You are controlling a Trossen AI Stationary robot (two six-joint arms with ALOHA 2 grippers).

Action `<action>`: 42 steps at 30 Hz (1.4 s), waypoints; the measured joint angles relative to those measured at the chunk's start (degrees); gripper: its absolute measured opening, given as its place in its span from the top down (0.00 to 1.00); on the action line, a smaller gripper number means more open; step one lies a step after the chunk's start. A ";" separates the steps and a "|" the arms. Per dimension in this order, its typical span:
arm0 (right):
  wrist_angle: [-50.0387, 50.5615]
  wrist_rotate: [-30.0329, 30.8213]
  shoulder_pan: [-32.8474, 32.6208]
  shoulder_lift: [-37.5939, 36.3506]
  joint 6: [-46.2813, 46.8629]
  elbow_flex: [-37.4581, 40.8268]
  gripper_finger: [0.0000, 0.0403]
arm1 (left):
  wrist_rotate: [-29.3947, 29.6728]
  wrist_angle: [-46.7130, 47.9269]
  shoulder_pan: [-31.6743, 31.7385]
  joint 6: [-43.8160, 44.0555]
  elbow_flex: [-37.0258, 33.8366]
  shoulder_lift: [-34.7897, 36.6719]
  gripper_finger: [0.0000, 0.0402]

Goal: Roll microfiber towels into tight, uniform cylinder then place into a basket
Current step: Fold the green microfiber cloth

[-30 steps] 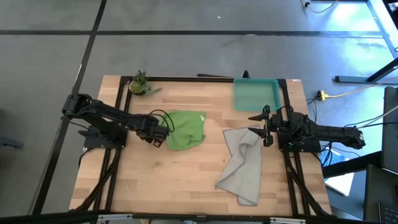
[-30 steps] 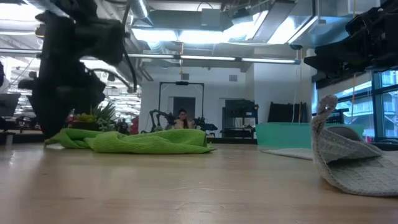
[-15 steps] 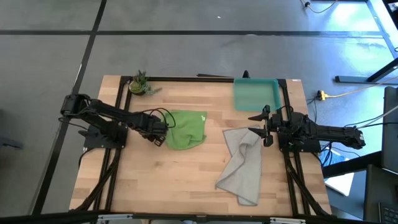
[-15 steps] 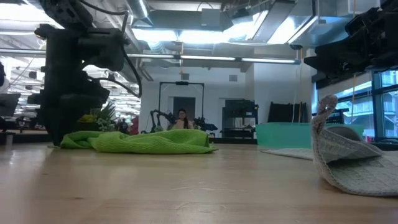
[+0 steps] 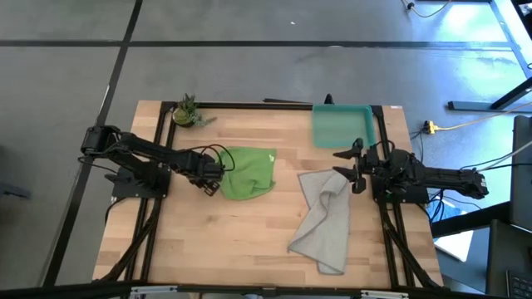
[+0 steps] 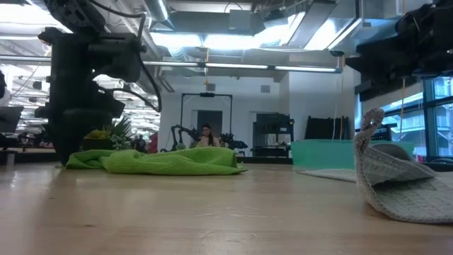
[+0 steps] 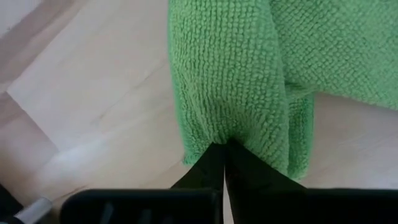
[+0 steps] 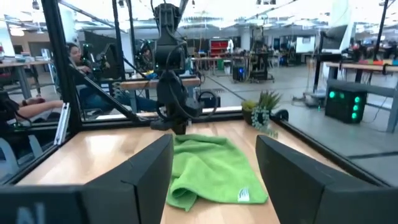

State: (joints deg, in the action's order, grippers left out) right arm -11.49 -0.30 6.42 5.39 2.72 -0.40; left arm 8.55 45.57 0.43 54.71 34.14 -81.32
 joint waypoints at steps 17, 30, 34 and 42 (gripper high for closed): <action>1.03 3.82 0.04 14.38 -3.01 -9.64 0.42 | 0.45 -0.03 0.04 0.03 -0.06 -0.09 1.00; 1.82 1.62 2.08 48.14 -3.99 -24.76 0.56 | 0.29 -0.10 0.04 0.14 -0.06 -0.11 1.00; 1.84 -1.18 2.70 57.79 -3.48 -29.20 0.70 | 0.27 -0.12 0.04 0.23 -0.06 -0.11 1.00; 2.52 -1.30 5.66 76.28 -0.28 -37.96 0.78 | 0.19 -0.12 0.04 0.21 -0.06 -0.11 1.00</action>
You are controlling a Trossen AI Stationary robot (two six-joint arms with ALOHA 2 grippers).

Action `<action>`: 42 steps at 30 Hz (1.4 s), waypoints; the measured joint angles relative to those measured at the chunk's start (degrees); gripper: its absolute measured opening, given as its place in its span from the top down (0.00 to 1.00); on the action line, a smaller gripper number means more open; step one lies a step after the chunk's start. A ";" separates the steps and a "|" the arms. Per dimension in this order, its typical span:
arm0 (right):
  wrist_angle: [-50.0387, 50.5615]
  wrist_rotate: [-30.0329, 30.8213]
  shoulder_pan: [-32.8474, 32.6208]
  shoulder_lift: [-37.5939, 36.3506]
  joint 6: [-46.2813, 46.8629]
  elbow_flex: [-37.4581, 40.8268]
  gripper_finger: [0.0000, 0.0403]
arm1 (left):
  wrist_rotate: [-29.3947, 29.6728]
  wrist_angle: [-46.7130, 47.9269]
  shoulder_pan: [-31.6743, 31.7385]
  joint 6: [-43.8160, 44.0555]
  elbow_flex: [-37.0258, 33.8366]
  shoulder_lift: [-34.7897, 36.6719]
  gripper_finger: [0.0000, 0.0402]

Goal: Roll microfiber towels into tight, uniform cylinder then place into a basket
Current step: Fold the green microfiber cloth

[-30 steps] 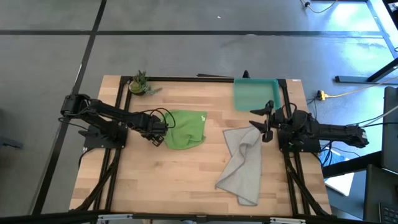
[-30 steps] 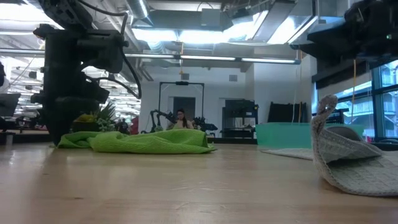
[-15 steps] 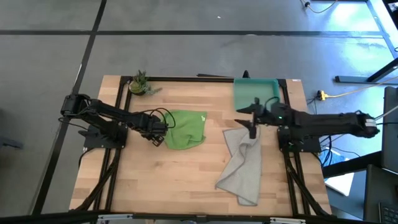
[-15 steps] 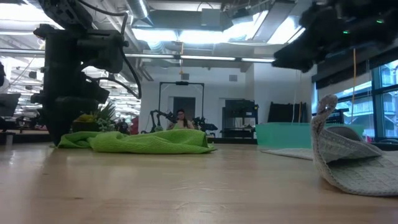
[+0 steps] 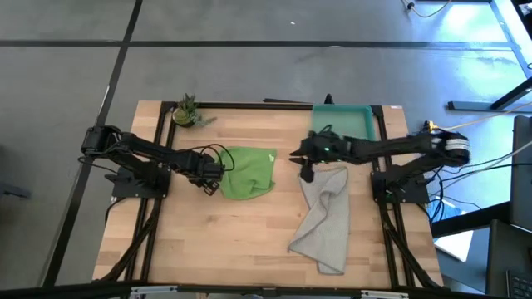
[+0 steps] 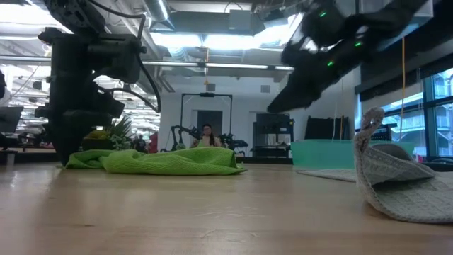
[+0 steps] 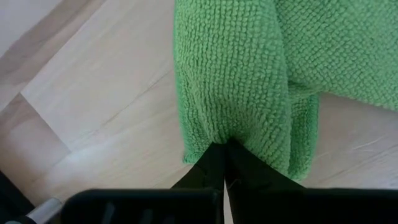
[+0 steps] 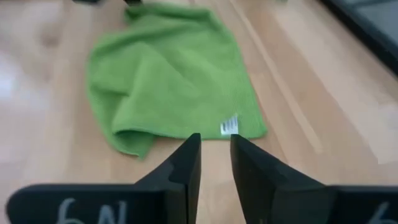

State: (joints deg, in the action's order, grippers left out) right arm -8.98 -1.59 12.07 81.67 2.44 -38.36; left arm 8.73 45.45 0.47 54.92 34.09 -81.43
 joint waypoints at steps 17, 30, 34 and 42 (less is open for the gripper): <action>10.81 -4.13 5.95 26.20 -3.82 -23.47 0.68 | 0.00 -0.02 0.00 -0.07 0.00 0.00 1.00; 17.85 -4.08 8.03 30.58 -1.43 -27.85 0.68 | 0.11 -0.02 0.00 -0.15 0.00 0.00 1.00; 17.75 -4.08 8.03 30.88 -2.75 -27.85 0.68 | 0.12 -0.02 -0.02 -0.15 0.00 0.00 1.00; 17.10 -3.99 8.03 33.44 -3.21 -27.92 0.68 | 0.13 -0.02 -0.02 -0.14 0.00 0.00 1.00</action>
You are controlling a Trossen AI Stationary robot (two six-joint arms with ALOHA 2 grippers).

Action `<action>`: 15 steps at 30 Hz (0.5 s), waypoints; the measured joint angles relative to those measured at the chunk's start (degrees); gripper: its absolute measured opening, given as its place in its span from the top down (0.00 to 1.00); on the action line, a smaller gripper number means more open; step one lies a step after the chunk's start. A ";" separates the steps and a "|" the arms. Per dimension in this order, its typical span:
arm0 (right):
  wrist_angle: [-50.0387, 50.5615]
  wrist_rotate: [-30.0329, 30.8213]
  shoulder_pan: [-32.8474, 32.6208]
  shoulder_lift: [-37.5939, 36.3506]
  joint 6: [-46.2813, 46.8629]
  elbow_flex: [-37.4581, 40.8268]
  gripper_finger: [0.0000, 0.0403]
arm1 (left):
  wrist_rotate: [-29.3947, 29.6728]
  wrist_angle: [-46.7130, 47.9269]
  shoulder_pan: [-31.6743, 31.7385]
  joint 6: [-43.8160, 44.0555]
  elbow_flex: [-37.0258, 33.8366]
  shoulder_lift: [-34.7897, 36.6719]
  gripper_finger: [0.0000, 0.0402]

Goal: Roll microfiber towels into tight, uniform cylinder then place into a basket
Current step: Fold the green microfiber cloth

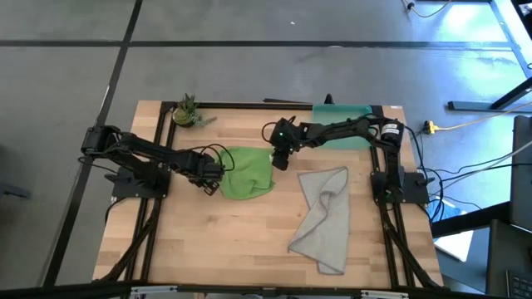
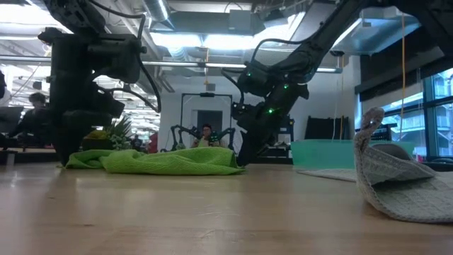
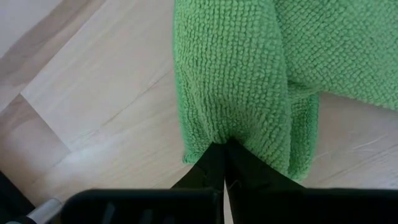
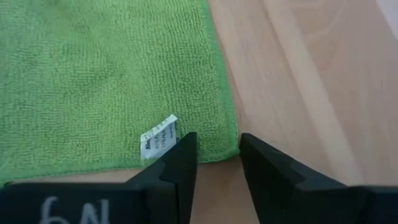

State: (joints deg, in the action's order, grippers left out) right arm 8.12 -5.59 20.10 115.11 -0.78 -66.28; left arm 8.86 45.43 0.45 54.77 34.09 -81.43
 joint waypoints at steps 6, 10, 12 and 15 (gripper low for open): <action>-0.36 0.31 0.07 0.09 -1.39 0.00 0.87 | 0.11 -0.02 0.00 0.01 0.00 0.00 1.00; -1.61 0.33 0.04 0.07 -3.40 0.06 0.97 | 0.43 0.00 -0.02 -1.25 -0.03 0.24 1.00; -1.36 0.02 -0.12 -0.58 -4.68 0.22 0.98 | 0.56 0.32 -0.02 -3.14 -0.13 1.13 1.00; -0.61 -0.26 -0.33 -3.44 -5.89 0.33 0.99 | 2.02 5.88 0.02 -3.86 1.38 2.93 1.00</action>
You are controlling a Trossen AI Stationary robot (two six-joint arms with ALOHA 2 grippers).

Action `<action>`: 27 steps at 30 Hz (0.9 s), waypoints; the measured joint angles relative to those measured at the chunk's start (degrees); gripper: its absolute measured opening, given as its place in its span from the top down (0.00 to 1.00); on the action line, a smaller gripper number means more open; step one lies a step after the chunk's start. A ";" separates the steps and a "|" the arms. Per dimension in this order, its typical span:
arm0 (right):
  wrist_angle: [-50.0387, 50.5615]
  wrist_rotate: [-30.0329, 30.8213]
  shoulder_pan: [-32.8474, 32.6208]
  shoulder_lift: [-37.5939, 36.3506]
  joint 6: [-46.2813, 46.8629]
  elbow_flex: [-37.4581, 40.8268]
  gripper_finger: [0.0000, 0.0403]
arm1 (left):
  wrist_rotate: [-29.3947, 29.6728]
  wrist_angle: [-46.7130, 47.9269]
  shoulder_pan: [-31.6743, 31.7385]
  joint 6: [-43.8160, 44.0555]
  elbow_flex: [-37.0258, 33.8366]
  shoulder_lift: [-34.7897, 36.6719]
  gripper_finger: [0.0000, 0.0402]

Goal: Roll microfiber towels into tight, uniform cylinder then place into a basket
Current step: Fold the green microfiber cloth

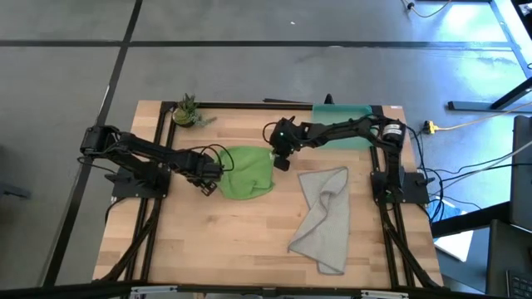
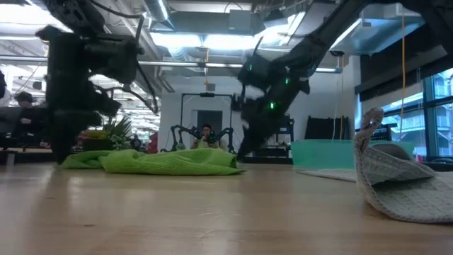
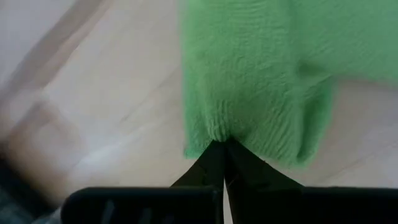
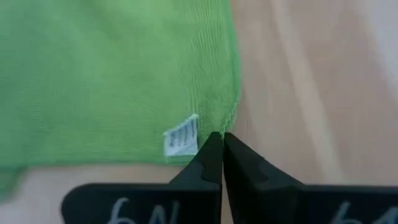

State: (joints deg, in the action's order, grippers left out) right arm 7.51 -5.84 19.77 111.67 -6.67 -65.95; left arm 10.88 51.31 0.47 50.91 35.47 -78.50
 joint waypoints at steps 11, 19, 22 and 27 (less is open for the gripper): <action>2.74 5.37 -2.20 -12.06 -3.38 -0.13 1.00 | 15.25 16.65 -0.26 -0.20 13.21 4.42 1.00; 6.55 13.61 -2.69 -22.20 -5.65 -0.13 1.00 | 24.66 24.01 -0.23 -4.34 24.98 4.43 1.00; 7.31 13.90 -2.67 -26.13 -5.72 -0.14 1.00 | 27.68 27.15 -0.22 -6.18 29.92 4.50 1.00; 8.28 17.46 -2.58 -30.78 -7.12 -0.15 1.00 | 30.69 27.93 1.35 -12.56 37.58 4.50 1.00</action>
State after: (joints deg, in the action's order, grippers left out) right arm 15.79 11.62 17.19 80.89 -13.79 -66.11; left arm 41.57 79.24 1.82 38.35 73.05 -74.00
